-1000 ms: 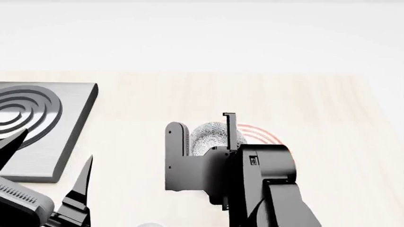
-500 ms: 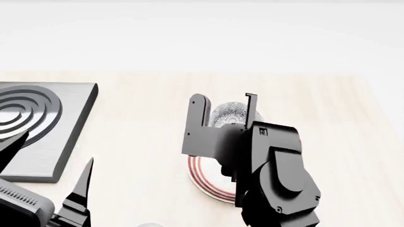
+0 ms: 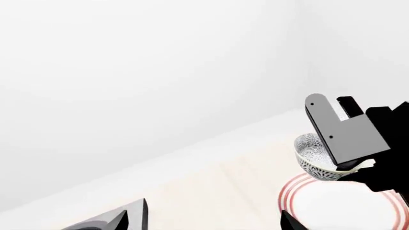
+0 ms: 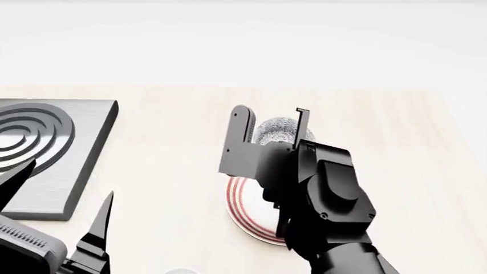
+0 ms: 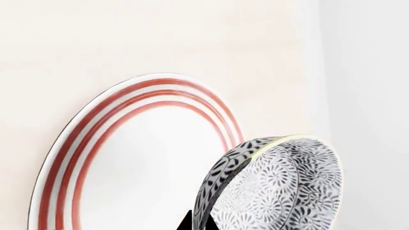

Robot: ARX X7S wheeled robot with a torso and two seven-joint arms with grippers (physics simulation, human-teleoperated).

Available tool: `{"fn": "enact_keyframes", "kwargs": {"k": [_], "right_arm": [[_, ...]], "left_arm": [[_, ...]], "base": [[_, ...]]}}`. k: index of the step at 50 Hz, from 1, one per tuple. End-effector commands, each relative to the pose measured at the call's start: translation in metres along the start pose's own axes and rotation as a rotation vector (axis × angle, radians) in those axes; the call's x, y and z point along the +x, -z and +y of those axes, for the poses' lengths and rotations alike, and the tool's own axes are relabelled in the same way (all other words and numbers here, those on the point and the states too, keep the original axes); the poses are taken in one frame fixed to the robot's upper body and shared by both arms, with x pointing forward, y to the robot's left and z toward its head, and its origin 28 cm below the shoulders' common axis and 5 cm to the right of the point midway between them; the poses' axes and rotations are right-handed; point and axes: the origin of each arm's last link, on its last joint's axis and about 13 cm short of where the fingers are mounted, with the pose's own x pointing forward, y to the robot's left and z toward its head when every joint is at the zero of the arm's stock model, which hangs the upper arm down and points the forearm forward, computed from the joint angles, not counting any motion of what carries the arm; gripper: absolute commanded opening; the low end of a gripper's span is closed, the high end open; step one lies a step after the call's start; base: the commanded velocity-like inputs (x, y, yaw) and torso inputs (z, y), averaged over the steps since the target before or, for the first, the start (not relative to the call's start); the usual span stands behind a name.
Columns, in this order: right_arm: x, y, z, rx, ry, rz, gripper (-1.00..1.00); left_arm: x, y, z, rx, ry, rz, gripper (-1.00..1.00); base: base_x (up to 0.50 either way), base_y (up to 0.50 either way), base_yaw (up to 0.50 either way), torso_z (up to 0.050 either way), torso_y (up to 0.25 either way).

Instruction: Pick the akita bowl between the plate and the ramekin and place it on the plate.

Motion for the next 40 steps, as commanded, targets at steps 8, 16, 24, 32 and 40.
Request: {"fn": "enact_keyframes", "kwargs": {"k": [8,16,24,32,40], "right_arm": [[0.008,-0.001,0.010,-0.032,-0.024,-0.002,-1.00],[0.014,0.003,0.015,-0.033,-0.037,0.011,-1.00],[0.013,0.005,0.012,-0.028,-0.028,0.017,-1.00],[0.011,0.006,0.012,-0.027,-0.026,0.019,-1.00],[0.013,0.007,0.014,-0.024,-0.034,0.022,-1.00]], "left_arm": [[0.000,0.000,0.000,-0.002,0.000,0.003,1.00],[0.000,-0.001,0.000,-0.010,0.011,-0.008,1.00],[-0.003,-0.002,0.001,-0.022,0.070,-0.057,1.00],[-0.002,0.000,0.000,-0.029,0.042,-0.028,1.00],[-0.002,0.000,0.000,-0.032,0.038,-0.024,1.00]], "base": [[0.00,0.00,0.00,0.000,0.000],[0.00,0.00,0.00,0.000,0.001],[0.00,0.00,0.00,0.000,-0.031],[0.00,0.00,0.00,0.000,-0.094],[0.00,0.00,0.00,0.000,0.000]]}}
